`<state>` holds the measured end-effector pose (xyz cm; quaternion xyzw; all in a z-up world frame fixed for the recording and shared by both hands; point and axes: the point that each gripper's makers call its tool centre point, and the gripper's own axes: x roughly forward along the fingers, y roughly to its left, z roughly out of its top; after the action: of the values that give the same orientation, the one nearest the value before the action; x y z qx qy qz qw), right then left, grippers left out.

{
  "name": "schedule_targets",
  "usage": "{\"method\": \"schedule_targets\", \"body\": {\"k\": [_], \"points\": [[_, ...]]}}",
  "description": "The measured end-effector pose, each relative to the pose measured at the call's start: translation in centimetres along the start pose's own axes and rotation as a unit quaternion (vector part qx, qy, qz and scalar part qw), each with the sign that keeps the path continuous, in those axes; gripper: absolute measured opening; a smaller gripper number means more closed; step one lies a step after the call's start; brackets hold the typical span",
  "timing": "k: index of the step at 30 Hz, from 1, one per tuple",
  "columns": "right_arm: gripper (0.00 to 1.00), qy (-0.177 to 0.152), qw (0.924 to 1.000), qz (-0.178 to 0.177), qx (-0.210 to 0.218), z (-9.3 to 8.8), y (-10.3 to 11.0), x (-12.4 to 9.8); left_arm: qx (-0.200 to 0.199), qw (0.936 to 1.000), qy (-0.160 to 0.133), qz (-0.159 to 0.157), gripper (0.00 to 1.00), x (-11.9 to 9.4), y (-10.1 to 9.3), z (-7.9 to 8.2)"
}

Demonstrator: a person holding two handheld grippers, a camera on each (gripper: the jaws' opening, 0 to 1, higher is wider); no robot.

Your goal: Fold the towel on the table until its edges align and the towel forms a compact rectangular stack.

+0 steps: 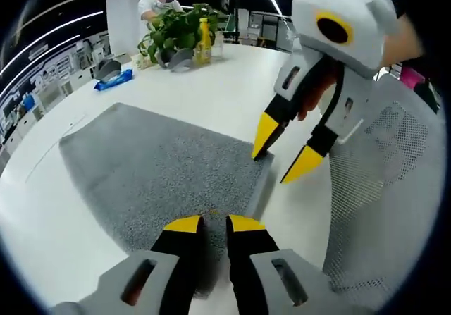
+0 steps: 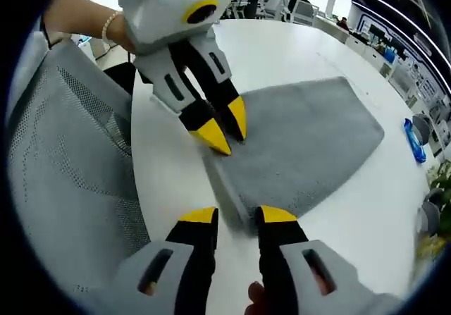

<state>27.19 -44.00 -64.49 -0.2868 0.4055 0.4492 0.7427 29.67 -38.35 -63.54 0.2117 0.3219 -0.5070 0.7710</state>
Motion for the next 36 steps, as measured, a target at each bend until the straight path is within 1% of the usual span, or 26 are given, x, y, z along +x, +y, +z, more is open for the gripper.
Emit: {"method": "schedule_targets", "body": {"k": [2, 5, 7, 9, 11, 13, 15, 16, 20, 23, 26, 27, 30, 32, 33, 36], "points": [[0.19, 0.005, 1.0000, -0.002, -0.005, -0.1, -0.2, 0.3, 0.027, 0.9996, -0.003, -0.002, 0.17, -0.7, -0.1, -0.1], [0.19, 0.012, 0.9999, -0.001, -0.009, -0.1, -0.2, 0.6, 0.040, 0.9991, 0.008, -0.001, 0.18, -1.7, -0.1, -1.3], [0.20, 0.019, 0.9997, 0.002, -0.013, -0.5, 0.0, 0.9, 0.050, 0.9986, 0.016, 0.000, 0.19, -2.0, 0.1, -2.0], [0.19, 0.022, 0.9995, -0.001, -0.022, -0.6, -0.1, 1.1, 0.060, 0.9978, 0.027, 0.006, 0.19, -2.1, 0.4, -2.8], [0.18, 0.023, 0.9994, -0.003, -0.024, -0.5, -0.2, 1.2, 0.067, 0.9972, 0.032, 0.006, 0.20, -2.0, 0.5, -3.1], [0.17, 0.025, 0.9990, -0.008, -0.037, -0.6, -0.5, 1.2, 0.078, 0.9962, 0.038, 0.006, 0.21, -1.7, 0.4, -3.3], [0.15, 0.028, 0.9977, -0.013, -0.060, -0.7, -0.6, 1.3, 0.100, 0.9938, 0.047, 0.009, 0.24, -1.5, 0.5, -3.5], [0.15, 0.030, 0.9974, -0.013, -0.064, -0.8, -0.6, 1.3, 0.113, 0.9922, 0.051, 0.007, 0.24, -1.3, 0.5, -3.7], [0.15, 0.034, 0.9968, -0.011, -0.072, -0.8, -0.6, 1.3, 0.130, 0.9899, 0.057, 0.007, 0.25, -1.0, 0.5, -3.9], [0.14, 0.033, 0.9960, -0.017, -0.081, -0.8, -0.6, 1.4, 0.135, 0.9893, 0.055, 0.011, 0.23, -1.0, 0.8, -3.7], [0.14, 0.032, 0.9960, -0.022, -0.080, -0.8, -0.7, 1.4, 0.130, 0.9901, 0.052, 0.010, 0.22, -1.0, 1.0, -3.6], [0.13, 0.033, 0.9959, -0.024, -0.081, -0.8, -0.7, 1.4, 0.130, 0.9901, 0.051, 0.014, 0.20, -0.9, 1.1, -3.6], [0.12, 0.037, 0.9951, -0.030, -0.087, -0.8, -0.7, 1.5, 0.141, 0.9886, 0.052, 0.013, 0.18, -0.7, 1.2, -3.6], [0.11, 0.041, 0.9943, -0.036, -0.091, -0.7, -0.7, 1.5, 0.143, 0.9883, 0.053, 0.010, 0.17, -0.7, 1.2, -3.6], [0.09, 0.044, 0.9936, -0.043, -0.095, -0.7, -0.8, 1.6, 0.145, 0.9879, 0.053, 0.015, 0.16, -0.6, 1.4, -3.6], [0.07, 0.050, 0.9910, -0.061, -0.108, -0.8, -1.0, 1.6, 0.157, 0.9863, 0.048, 0.015, 0.14, -0.6, 1.2, -3.5]]}}
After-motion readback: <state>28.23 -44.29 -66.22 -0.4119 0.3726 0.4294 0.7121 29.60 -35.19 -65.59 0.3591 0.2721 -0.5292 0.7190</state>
